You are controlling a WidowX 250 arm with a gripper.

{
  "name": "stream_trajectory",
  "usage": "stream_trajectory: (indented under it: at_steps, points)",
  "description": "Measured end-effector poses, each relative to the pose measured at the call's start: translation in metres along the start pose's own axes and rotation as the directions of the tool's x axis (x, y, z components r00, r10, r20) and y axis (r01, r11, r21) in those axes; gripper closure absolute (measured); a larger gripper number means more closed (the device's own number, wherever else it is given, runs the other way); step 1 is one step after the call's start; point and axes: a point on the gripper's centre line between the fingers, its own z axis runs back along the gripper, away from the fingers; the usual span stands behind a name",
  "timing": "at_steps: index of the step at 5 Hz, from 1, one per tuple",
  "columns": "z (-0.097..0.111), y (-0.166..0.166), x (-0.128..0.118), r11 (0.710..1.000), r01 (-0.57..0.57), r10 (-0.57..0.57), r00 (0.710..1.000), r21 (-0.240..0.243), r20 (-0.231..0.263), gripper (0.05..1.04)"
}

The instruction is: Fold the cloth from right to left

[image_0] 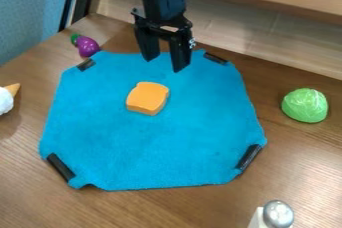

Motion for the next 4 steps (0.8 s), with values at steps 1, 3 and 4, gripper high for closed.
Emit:
stream_trajectory:
  at_steps: [1,3,4]
  points:
    - [-0.012,0.0,-0.003,1.0,-0.004,0.004,0.999,-0.014,-0.032,0.084]
    - [-0.034,-0.044,-0.006,0.995,0.09,-0.092,0.994,-0.052,-0.053,0.084]
    - [-0.044,-0.073,-0.007,0.99,0.131,-0.134,0.989,-0.06,-0.06,0.084]
